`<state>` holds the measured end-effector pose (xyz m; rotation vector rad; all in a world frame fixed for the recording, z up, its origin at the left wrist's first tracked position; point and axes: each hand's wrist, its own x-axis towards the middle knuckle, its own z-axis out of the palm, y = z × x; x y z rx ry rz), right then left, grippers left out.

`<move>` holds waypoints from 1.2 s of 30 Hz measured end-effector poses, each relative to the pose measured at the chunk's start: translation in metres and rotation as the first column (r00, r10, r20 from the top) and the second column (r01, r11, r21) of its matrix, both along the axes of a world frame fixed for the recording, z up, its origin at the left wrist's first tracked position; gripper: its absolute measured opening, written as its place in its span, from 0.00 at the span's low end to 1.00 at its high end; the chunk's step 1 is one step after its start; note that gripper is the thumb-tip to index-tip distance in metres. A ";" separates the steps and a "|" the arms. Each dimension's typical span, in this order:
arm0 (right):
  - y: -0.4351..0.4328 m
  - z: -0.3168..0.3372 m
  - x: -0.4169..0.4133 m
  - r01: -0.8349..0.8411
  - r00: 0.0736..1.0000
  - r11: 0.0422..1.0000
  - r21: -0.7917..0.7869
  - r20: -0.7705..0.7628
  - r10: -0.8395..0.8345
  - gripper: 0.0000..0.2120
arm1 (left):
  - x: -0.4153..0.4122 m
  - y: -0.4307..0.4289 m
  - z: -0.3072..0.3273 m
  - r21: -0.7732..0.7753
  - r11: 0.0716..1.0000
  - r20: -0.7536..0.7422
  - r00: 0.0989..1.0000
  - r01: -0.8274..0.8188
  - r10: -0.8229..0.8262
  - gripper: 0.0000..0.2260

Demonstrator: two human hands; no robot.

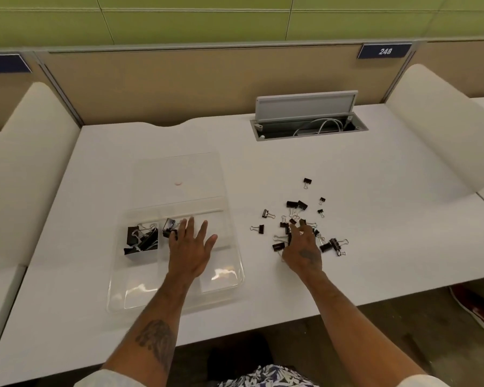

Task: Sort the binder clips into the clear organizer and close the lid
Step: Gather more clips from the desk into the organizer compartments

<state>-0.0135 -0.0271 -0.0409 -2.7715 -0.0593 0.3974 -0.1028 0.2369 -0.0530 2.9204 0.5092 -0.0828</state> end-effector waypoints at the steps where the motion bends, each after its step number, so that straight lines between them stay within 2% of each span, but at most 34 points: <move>1: -0.002 -0.002 0.000 0.000 1.000 1.000 -0.006 -0.020 0.000 0.36 | 0.000 0.000 -0.001 0.005 1.000 0.007 1.000 0.005 -0.005 0.35; 7: -0.005 -0.006 0.004 -0.038 0.999 0.999 -0.027 0.007 0.038 0.24 | 0.000 0.000 -0.002 0.010 1.000 0.024 1.000 0.002 -0.003 0.36; 11: -0.007 -0.004 0.009 0.016 1.000 1.000 0.022 0.006 -0.016 0.17 | 0.000 0.000 -0.003 -0.006 1.000 0.006 1.000 0.002 -0.002 0.36; 14: -0.008 -0.001 0.011 0.048 0.998 0.997 0.063 0.038 -0.051 0.18 | 0.000 -0.001 -0.004 -0.007 1.000 -0.004 1.000 -0.004 0.004 0.35; 18: 0.000 0.010 0.010 0.117 0.988 0.979 0.166 0.081 -0.132 0.26 | 0.000 -0.002 -0.001 0.001 1.000 -0.001 1.000 -0.014 0.014 0.39; 21: 0.016 0.021 0.014 0.133 0.978 0.955 0.265 0.121 -0.169 0.24 | 0.001 0.000 0.000 -0.030 1.000 -0.034 0.999 -0.006 0.005 0.40; 24: 0.040 0.031 0.018 0.065 0.978 0.938 0.340 0.164 -0.128 0.21 | 0.000 0.006 0.002 -0.091 0.996 -0.038 0.999 -0.007 0.003 0.40; 29: 0.093 0.042 0.012 -0.115 0.975 0.906 0.407 0.223 0.024 0.19 | -0.019 0.030 0.009 -0.068 0.997 0.021 0.999 -0.035 0.037 0.46; 32: 0.128 0.044 0.001 -0.224 0.962 0.894 0.388 0.232 0.141 0.20 | -0.035 0.045 0.014 -0.033 0.995 -0.003 0.996 -0.090 0.090 0.49; 36: 0.170 0.044 -0.016 -0.378 0.918 0.859 0.346 0.259 0.300 0.20 | -0.052 0.059 0.013 -0.015 0.987 -0.032 0.987 -0.157 0.157 0.45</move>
